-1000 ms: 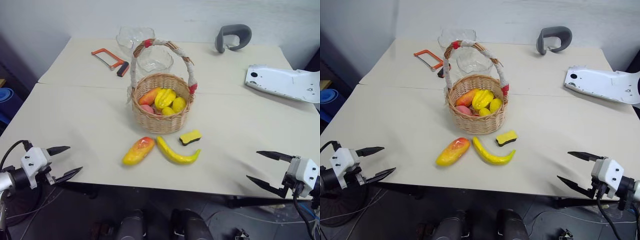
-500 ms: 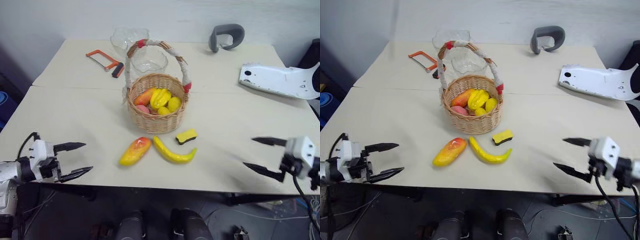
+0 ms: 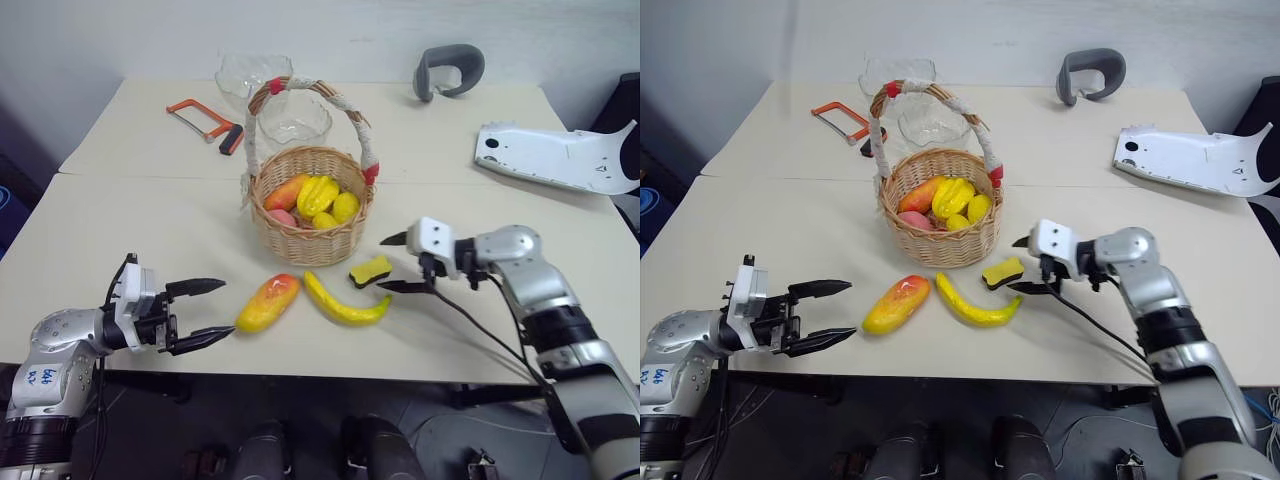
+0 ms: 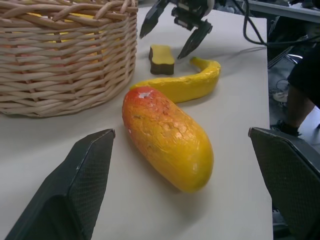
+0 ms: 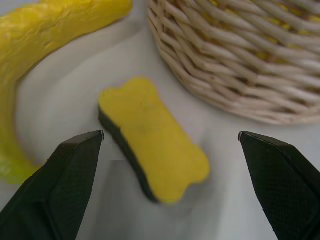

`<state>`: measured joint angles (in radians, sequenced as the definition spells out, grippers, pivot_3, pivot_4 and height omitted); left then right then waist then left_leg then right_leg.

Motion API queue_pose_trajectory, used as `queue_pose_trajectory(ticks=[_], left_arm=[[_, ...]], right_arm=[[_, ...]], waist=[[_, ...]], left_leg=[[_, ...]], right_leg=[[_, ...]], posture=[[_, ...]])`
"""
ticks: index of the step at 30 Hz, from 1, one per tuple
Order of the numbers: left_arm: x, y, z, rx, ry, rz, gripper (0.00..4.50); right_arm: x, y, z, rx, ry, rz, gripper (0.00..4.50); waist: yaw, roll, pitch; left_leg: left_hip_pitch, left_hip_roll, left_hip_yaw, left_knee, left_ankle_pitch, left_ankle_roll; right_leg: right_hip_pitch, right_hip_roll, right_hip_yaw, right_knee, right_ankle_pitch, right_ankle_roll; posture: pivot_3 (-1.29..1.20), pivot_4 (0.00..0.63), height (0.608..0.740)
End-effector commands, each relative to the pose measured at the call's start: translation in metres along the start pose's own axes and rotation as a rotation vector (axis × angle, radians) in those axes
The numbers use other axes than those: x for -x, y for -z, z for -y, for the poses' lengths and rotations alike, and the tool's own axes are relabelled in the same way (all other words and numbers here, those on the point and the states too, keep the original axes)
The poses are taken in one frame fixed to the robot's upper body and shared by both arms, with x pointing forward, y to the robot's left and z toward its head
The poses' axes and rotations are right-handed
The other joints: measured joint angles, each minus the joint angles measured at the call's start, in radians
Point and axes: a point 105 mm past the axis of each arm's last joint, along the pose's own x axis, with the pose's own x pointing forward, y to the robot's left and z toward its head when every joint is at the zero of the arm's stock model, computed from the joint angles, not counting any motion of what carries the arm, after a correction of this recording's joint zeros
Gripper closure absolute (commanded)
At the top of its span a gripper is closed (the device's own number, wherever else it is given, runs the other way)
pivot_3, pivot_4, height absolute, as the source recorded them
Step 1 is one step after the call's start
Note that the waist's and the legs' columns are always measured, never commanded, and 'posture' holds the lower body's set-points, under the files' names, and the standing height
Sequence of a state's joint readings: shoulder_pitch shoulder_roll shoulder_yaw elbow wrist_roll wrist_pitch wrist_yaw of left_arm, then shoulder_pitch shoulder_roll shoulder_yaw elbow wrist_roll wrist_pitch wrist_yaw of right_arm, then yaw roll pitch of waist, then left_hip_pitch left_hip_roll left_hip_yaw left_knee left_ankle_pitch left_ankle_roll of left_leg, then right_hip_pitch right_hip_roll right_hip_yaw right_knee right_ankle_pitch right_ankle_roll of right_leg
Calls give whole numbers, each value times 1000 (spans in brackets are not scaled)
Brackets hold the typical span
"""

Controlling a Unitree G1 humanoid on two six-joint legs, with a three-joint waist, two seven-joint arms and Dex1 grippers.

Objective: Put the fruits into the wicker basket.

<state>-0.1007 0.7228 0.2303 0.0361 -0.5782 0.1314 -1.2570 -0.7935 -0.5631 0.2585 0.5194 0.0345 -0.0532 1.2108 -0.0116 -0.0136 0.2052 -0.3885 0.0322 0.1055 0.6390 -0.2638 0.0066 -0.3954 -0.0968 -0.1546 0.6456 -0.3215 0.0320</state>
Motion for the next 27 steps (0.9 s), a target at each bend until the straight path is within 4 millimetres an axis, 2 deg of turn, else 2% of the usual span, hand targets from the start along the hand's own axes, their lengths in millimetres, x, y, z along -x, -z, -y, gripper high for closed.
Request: queue_pose_trajectory(ticks=[1,3,7,12,13,15,17,19,21,22,25,27], left_arm=[[-2,-4,3,-33,8,-12,0],[-4,-3,7,-48,26,-27,0],[-7,-3,10,-64,30,-30,0],[-11,-6,16,-81,40,-22,0],[-12,-9,18,-85,50,-17,0],[-16,-12,22,-86,72,-12,0],[-20,-18,25,-95,92,-2,0],[-27,-26,26,-114,113,18,0],[-36,-31,29,-124,150,28,0],[-39,-33,30,-126,164,27,0],[-53,-42,39,-113,239,25,0],[-59,-49,43,-102,268,40,0]], right_arm=[[-7,2,4,10,-7,-5,73],[-11,9,-4,-32,-86,-37,73],[-10,18,-10,-67,-151,-64,1309],[6,5,-4,-114,-103,68,3039],[13,-1,2,-155,-49,130,3246],[28,-12,12,-234,41,235,3305],[53,-17,6,-238,56,261,3305],[89,-14,3,-266,117,230,3305],[130,5,10,-318,238,107,3305],[142,11,12,-330,281,59,3305],[201,66,19,-351,517,-260,3305],[230,95,19,-359,654,-381,3305]], waist=[[0,0,0],[2,0,0],[-2,0,0],[-2,0,0],[-1,0,0],[1,1,0],[1,1,1],[11,2,1],[21,3,2],[21,3,2],[16,3,1],[13,3,1]], left_leg=[[0,0,0,0,0,0],[-1,-1,-1,0,0,0],[0,0,-1,4,-2,2],[-1,0,-2,6,-2,3],[0,0,-2,6,-2,3],[-1,0,-3,6,-3,3],[-2,0,-3,6,-3,3],[-2,0,-3,6,-4,4],[-2,-1,-4,7,-6,8],[-3,-2,-4,7,-7,9],[-2,-1,-2,7,-7,9],[-2,-1,-2,7,-7,9]], right_leg=[[0,0,0,0,0,0],[0,-1,0,0,0,0],[1,-1,0,1,0,0],[2,-2,0,2,0,0],[2,-2,-1,2,0,0],[2,-2,-1,2,0,0],[2,-2,-1,1,0,0],[2,-2,-1,1,0,0],[2,-2,-2,1,0,0],[2,-3,-2,0,0,0],[3,-3,-2,-1,0,1],[3,-3,-2,-1,0,1]], posture=[[0,150,740],[0,150,740],[0,150,740],[0,150,740],[0,150,740],[0,150,740],[0,150,740],[0,150,740],[0,150,740],[0,150,740],[0,150,740],[0,150,740]])
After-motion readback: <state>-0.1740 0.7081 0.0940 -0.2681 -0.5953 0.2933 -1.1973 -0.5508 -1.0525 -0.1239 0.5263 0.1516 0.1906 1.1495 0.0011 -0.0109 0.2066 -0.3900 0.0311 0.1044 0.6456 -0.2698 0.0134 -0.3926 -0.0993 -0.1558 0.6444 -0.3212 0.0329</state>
